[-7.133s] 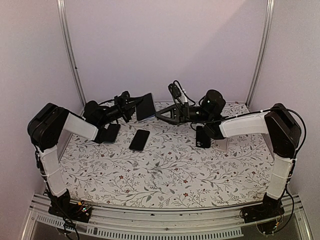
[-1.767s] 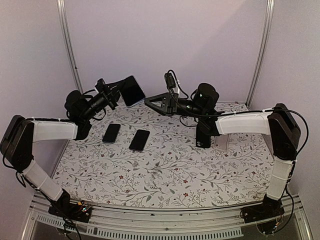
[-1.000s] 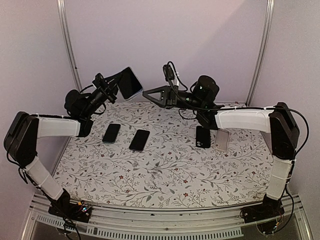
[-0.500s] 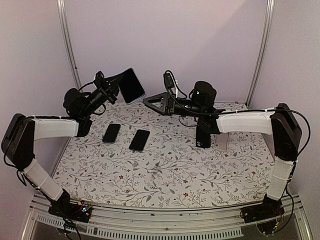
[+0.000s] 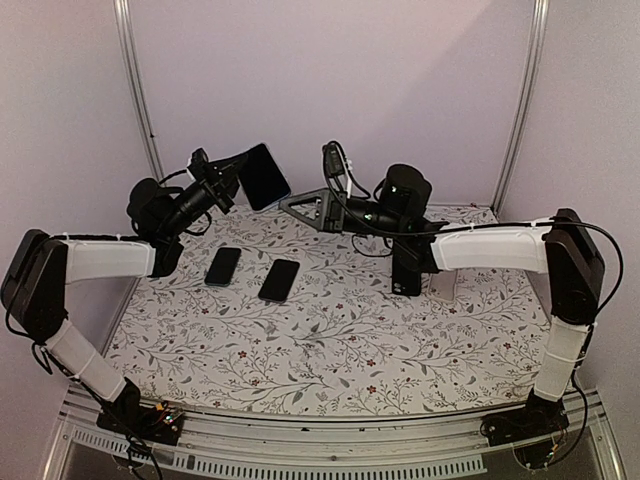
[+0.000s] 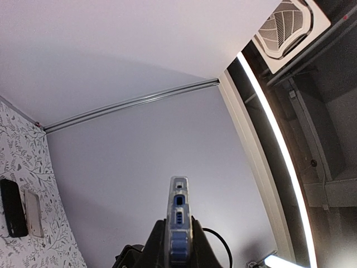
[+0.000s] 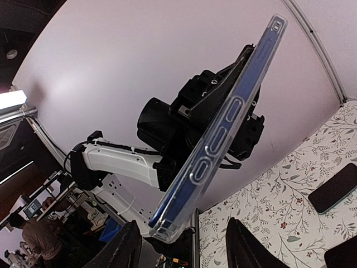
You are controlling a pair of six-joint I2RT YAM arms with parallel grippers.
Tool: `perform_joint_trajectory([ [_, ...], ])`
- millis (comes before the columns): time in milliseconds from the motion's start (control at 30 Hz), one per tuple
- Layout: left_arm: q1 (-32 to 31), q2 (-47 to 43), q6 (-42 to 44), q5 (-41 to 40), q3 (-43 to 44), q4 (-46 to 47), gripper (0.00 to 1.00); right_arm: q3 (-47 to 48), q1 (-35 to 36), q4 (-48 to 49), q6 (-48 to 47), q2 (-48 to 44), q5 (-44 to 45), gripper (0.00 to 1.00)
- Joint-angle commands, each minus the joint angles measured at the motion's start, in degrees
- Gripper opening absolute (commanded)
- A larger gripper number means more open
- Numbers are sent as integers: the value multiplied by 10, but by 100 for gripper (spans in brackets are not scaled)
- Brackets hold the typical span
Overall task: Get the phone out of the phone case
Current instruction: Remove the bottom right corner of the phone case from the phone.
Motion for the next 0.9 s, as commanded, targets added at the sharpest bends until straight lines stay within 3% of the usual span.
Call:
perform_joint_trajectory([
  [0,-3,-6,0,3,9,21,0,41,2,13,-6,0,-1,48],
  [433,-4,1,-7,37,2,40,0,73,-2,12,37,40,-45,6],
  [533,-3,2,-1,67,-3,42,9,56,-9,12,46,35,-59,0],
  [733,-1,13,29,133,-10,50,37,24,-22,12,71,15,-102,0],
  [867,1,32,30,167,-5,69,43,22,-25,12,88,15,-140,0],
])
